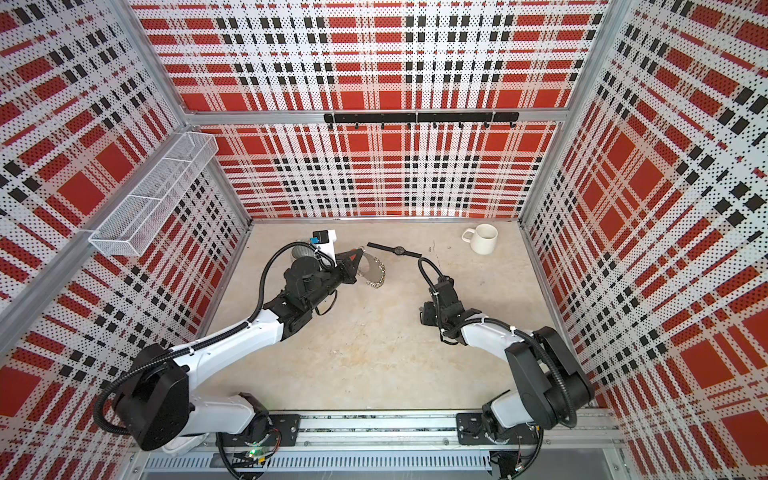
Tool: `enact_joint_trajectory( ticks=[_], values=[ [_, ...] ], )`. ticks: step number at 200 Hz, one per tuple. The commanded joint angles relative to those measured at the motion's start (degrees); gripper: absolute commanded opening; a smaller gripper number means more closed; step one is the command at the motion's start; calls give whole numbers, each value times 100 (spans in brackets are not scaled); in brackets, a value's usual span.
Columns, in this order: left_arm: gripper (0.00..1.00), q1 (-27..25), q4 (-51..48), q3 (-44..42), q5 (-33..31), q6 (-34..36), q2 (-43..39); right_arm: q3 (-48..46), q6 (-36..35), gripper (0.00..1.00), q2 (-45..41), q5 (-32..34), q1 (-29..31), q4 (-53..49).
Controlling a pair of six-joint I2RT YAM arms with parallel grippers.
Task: Put the keys on the keyring
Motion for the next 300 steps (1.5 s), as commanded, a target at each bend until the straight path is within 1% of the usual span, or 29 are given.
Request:
enact_joint_trajectory(
  ticks=[1,16,28,36,44,60,71,103,140,189,215,235,255,263,285,300],
  values=[
    [0,-19,315,157,112,-10,29,-124,1103,27,-239,-287,-30,658],
    [0,-33,332,97,90,3,21,-102,1406,25,-178,-271,-35,806],
    [0,-28,342,87,82,-22,44,8,1706,21,-87,-210,-46,663],
    [0,-25,342,103,109,-32,60,66,1974,21,-41,-251,-44,594],
    [0,-31,342,129,156,-49,72,58,2200,22,-13,-327,-43,667],
    [0,-31,342,169,176,-42,63,-164,2833,28,38,-492,-22,1158],
    [0,-35,342,156,116,-2,34,-328,3136,33,88,-508,-20,1477],
    [0,-3,342,175,122,-15,20,-345,3766,32,288,-423,-6,1378],
    [0,30,342,148,132,-6,38,-169,3873,31,633,-508,36,1321],
    [0,83,342,137,139,3,4,-186,4053,31,615,-213,43,1058],
    [0,106,342,162,172,-7,29,-97,4061,31,784,-263,40,1103],
    [0,110,346,180,198,-6,38,6,4033,33,955,-269,43,1078],
    [0,118,332,161,203,-6,19,66,4030,38,1087,-194,13,1081],
    [0,132,333,150,202,-6,-1,90,4029,39,1148,-188,1,1084],
    [0,158,316,125,207,-6,-49,166,3978,39,1269,-174,-52,1043],
    [0,179,315,92,210,-6,-82,213,3913,35,1316,-139,-62,972]
  ],
)
